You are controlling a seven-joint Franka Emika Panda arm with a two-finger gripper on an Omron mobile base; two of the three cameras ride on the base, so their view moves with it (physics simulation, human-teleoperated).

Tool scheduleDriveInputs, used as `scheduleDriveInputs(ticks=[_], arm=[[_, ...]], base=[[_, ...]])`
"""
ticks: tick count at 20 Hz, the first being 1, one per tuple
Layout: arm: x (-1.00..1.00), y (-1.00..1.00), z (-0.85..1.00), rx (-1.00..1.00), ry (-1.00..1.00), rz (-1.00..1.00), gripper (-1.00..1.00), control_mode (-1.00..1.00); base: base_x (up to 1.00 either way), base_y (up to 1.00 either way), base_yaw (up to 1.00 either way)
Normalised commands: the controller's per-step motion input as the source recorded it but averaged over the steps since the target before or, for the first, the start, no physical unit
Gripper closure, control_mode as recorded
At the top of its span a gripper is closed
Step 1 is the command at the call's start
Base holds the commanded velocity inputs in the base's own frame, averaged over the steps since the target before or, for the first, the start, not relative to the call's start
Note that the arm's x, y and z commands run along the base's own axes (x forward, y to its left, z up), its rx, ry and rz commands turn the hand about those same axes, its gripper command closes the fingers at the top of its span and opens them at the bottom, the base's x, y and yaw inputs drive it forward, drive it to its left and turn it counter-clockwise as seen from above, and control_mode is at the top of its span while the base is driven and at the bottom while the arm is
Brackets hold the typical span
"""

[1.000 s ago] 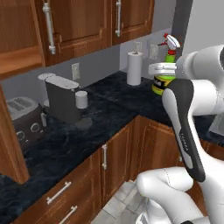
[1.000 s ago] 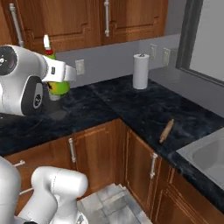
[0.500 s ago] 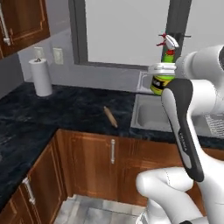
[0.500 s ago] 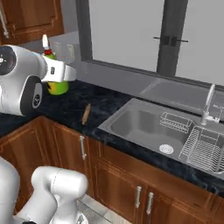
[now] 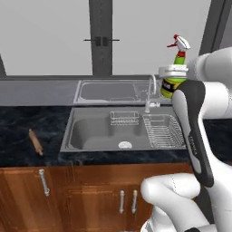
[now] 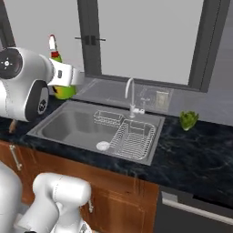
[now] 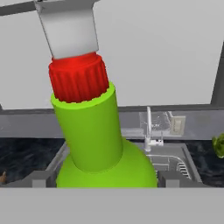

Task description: Open the cabinet. Pick the spray and place it next to the sink. Then close the cabinet.

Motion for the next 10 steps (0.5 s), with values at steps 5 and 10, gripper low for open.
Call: scheduleDriveInputs(ticks=[5,10], arm=[[0.00,0.00,0.00,0.00,0.00,0.00,1.00,1.00],[0.00,0.00,0.00,0.00,0.00,0.00,1.00,1.00]], base=[[0.66,-0.74,0.00],[0.49,-0.65,-0.20]])
